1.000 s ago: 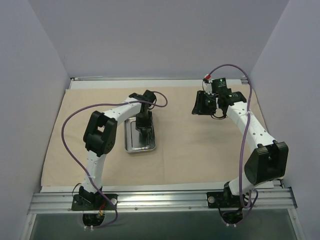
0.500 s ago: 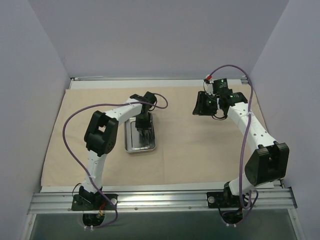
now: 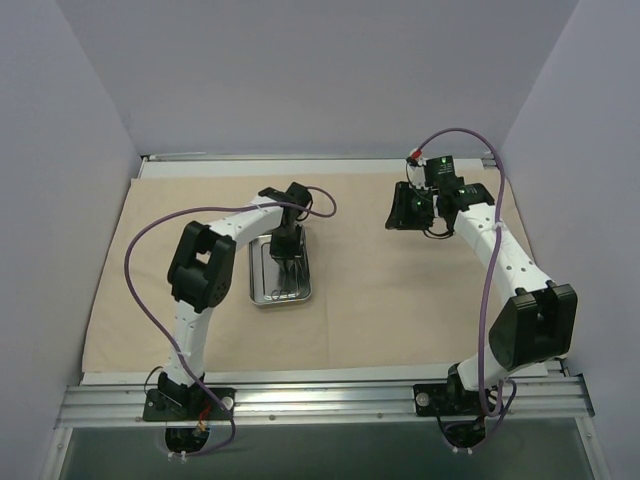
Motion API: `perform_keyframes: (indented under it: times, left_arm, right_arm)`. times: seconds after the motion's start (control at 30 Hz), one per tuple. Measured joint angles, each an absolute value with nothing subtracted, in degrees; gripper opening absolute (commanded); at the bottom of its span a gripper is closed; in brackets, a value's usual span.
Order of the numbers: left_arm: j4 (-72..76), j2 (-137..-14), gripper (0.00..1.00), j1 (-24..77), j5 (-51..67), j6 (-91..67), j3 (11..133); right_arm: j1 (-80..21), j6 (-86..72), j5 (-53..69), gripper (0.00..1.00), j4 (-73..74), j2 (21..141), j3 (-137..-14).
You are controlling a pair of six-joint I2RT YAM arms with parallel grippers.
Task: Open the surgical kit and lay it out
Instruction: Pick up the medical item from the container, then place the medical item in the surgical kit.
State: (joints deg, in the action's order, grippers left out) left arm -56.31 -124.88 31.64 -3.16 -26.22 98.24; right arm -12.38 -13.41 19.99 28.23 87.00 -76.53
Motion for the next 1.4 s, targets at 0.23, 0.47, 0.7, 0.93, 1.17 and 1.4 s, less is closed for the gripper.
perform_keyframes:
  times: [0.23, 0.47, 0.7, 0.93, 1.17, 1.4]
  left_arm:
    - [-57.1, -124.4, 0.02, 29.6, -2.4, -24.2, 99.5]
    - [-57.3, -119.9, 0.02, 26.7, -0.5, -23.1, 102.2]
    - [-56.8, -114.7, 0.02, 25.5, 6.6, -22.3, 103.6]
    - [-51.9, -107.8, 0.02, 24.4, 18.5, -22.3, 103.2]
    - [-43.5, -98.5, 0.02, 24.3, 30.0, -24.6, 99.2]
    - [-34.6, -92.0, 0.02, 24.3, 38.7, -28.5, 93.3]
  right_arm:
    - [-13.6, -13.5, 20.0, 0.31, 28.0, 89.6, -79.0]
    - [-15.9, -13.7, 20.9, 0.31, 26.8, 92.0, -80.0]
    - [-16.7, -14.1, 30.9, 0.36, 23.3, 93.8, -80.3]
    - [-18.5, -16.9, 47.7, 0.52, 14.4, 95.4, -81.6]
    - [-21.0, -20.2, 57.3, 0.51, 6.7, 95.4, -81.6]
    - [-22.8, -22.4, 61.2, 0.54, 2.9, 94.0, -80.1]
